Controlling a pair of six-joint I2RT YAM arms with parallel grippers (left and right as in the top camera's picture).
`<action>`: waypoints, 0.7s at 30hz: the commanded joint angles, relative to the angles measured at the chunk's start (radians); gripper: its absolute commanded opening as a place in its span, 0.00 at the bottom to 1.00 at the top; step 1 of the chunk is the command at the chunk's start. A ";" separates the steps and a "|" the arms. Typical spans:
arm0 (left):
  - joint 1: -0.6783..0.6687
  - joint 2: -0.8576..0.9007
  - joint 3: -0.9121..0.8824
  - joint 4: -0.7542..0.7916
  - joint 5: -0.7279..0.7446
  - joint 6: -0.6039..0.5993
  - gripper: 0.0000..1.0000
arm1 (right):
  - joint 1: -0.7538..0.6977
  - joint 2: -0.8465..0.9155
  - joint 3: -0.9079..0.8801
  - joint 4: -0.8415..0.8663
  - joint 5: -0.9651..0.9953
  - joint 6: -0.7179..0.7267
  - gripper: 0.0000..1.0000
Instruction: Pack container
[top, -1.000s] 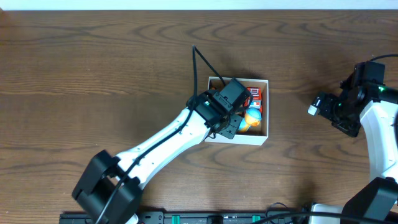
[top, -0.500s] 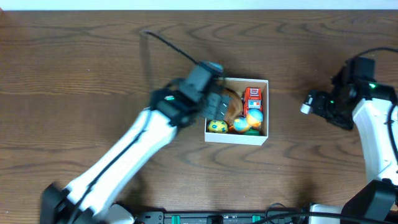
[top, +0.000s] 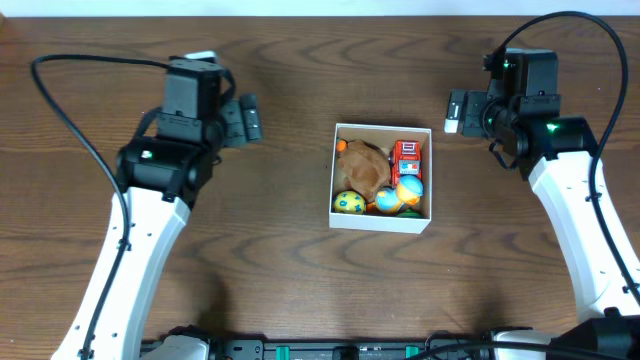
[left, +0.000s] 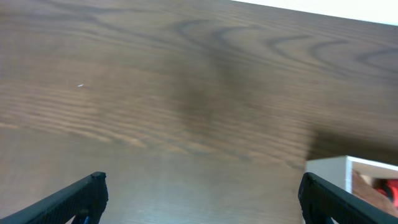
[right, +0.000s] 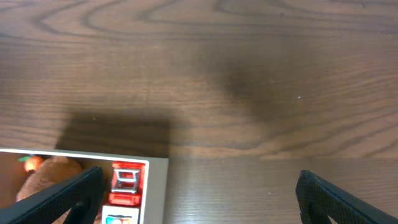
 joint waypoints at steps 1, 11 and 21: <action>0.035 -0.033 0.005 -0.043 -0.009 0.010 0.98 | 0.006 -0.053 0.016 -0.038 0.023 -0.024 0.99; 0.034 -0.406 -0.063 -0.130 0.049 0.055 0.98 | 0.007 -0.476 -0.039 -0.125 0.112 0.031 0.99; 0.035 -0.946 -0.346 -0.191 0.048 0.037 0.98 | 0.007 -0.957 -0.348 -0.212 0.136 0.077 0.99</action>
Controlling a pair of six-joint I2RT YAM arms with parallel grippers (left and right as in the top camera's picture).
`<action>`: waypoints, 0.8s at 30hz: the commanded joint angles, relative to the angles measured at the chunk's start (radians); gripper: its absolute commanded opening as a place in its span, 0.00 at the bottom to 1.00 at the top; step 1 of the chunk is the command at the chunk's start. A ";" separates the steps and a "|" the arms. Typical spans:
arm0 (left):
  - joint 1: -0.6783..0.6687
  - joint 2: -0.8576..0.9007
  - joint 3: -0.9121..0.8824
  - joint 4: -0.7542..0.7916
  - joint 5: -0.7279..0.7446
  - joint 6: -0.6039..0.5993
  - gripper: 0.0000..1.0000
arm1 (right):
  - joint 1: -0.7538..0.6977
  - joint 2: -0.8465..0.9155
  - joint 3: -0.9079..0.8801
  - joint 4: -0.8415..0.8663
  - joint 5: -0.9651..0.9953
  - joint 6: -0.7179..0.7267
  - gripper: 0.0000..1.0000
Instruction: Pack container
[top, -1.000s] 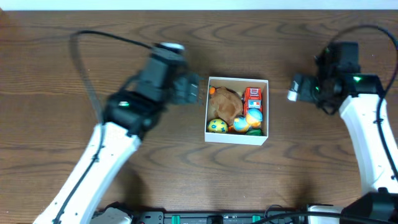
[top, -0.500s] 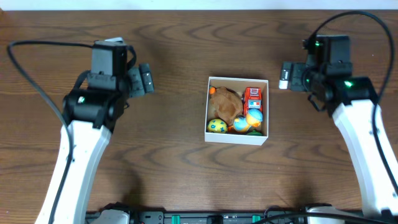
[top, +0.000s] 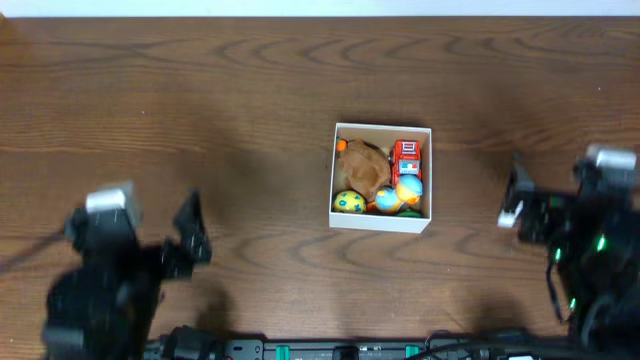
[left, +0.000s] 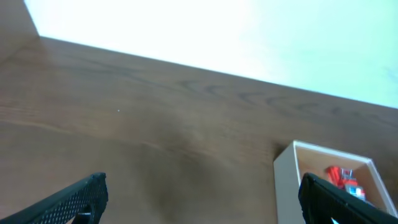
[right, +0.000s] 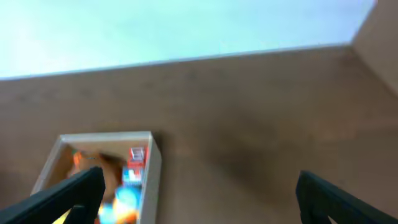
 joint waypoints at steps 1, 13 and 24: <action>0.001 -0.096 -0.093 -0.031 0.010 0.005 0.98 | 0.006 -0.109 -0.110 -0.020 0.024 0.038 0.99; 0.001 -0.156 -0.175 -0.061 0.010 0.006 0.98 | 0.006 -0.224 -0.270 -0.116 0.009 0.037 0.99; 0.001 -0.156 -0.175 -0.060 0.010 0.006 0.98 | 0.006 -0.224 -0.274 -0.251 0.009 0.037 0.99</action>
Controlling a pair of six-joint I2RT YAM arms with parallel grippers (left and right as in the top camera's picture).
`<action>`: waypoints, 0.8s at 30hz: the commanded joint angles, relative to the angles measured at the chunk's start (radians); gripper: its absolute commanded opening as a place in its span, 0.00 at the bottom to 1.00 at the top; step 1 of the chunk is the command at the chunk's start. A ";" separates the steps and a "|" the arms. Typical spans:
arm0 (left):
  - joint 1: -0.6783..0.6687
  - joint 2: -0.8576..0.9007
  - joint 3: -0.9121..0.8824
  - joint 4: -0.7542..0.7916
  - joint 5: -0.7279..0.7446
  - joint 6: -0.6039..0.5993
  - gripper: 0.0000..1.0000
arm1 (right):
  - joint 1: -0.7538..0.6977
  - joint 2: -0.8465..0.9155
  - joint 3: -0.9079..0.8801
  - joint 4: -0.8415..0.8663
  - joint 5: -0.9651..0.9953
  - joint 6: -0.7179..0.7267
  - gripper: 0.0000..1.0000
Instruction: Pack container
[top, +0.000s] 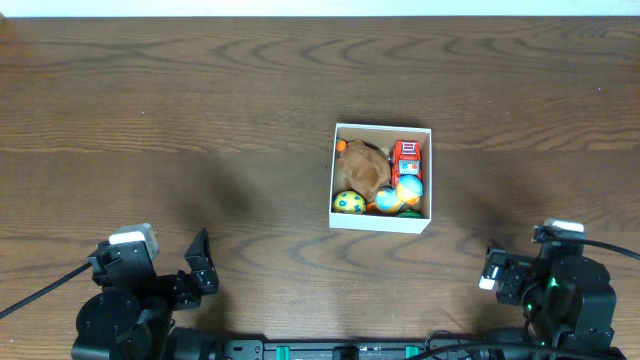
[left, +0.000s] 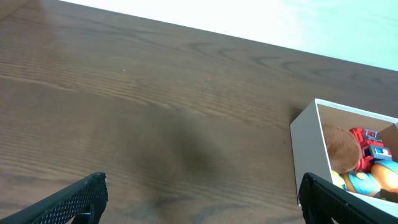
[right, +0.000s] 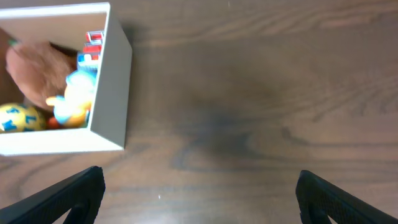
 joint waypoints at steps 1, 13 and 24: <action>0.001 -0.002 0.000 0.000 0.010 0.006 0.98 | 0.006 -0.002 -0.004 -0.019 -0.002 0.015 0.99; 0.001 -0.002 0.000 0.000 0.010 0.006 0.98 | 0.006 -0.106 -0.013 0.015 -0.109 0.026 0.99; 0.001 -0.002 0.000 0.000 0.010 0.006 0.98 | 0.002 -0.376 -0.358 0.398 -0.129 0.014 0.99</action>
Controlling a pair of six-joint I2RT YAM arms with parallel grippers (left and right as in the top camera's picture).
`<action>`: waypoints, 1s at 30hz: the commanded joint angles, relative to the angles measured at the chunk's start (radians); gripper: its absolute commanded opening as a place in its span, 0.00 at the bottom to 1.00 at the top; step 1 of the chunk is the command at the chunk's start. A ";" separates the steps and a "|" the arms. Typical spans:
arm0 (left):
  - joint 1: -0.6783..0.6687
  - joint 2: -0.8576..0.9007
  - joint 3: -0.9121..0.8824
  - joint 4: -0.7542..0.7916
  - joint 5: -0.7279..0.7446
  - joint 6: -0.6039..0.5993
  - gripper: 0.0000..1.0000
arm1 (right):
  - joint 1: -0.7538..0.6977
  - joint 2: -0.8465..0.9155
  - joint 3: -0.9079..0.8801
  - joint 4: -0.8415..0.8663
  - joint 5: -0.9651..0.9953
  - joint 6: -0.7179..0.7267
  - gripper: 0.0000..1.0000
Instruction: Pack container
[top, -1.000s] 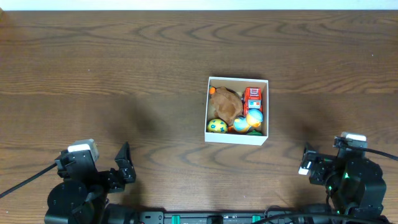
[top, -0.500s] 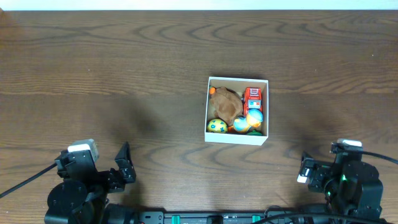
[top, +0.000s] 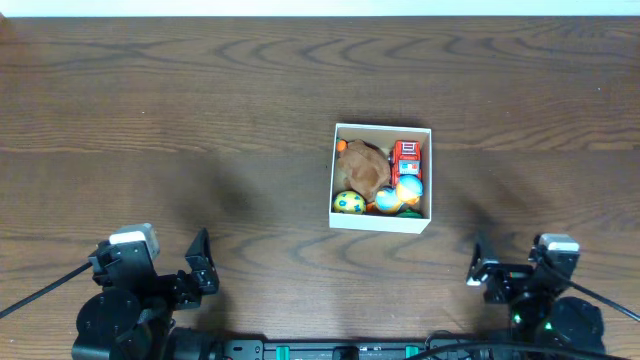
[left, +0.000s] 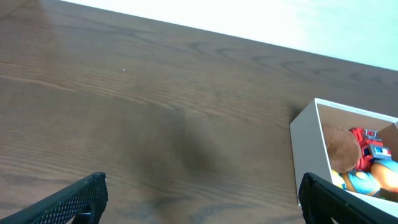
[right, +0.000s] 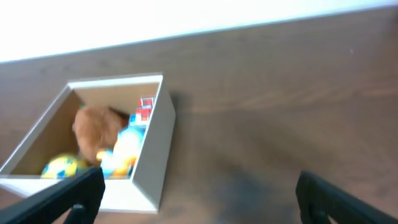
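The white box (top: 380, 222) stands mid-table and holds a brown plush (top: 363, 165), a red toy truck (top: 406, 157), a yellow ball (top: 349, 203) and a blue-and-orange toy (top: 401, 191). My left gripper (top: 198, 265) is at the table's front left, far from the box, open and empty. My right gripper (top: 480, 272) is at the front right, also open and empty. In the left wrist view the left gripper (left: 202, 194) faces bare wood, with the box (left: 308, 149) at the right. In the right wrist view the right gripper (right: 199, 186) looks toward the box (right: 155, 155).
Dark wooden table (top: 200, 120) all around the box. Both arm bases sit at the front edge. A pale wall runs beyond the table's far edge (left: 249, 25).
The right arm has shifted slightly at the front edge; its camera, which looked down past the box's side, now looks at the box from the front right. The left arm has not moved.
Both arms were stretched out on either side of the box, open and empty. Then they were drawn back toward the front edge, then folded low at the front corners, where they are now. The box and its contents kept their place throughout.
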 joint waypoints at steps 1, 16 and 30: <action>0.001 -0.002 0.000 0.000 0.007 0.006 0.98 | 0.002 -0.013 -0.109 0.145 -0.016 0.003 0.99; 0.001 -0.002 0.000 0.000 0.007 0.006 0.98 | -0.010 -0.020 -0.458 0.703 -0.065 -0.251 0.99; 0.001 -0.002 0.000 0.000 0.007 0.006 0.98 | -0.008 -0.019 -0.461 0.707 -0.086 -0.225 0.99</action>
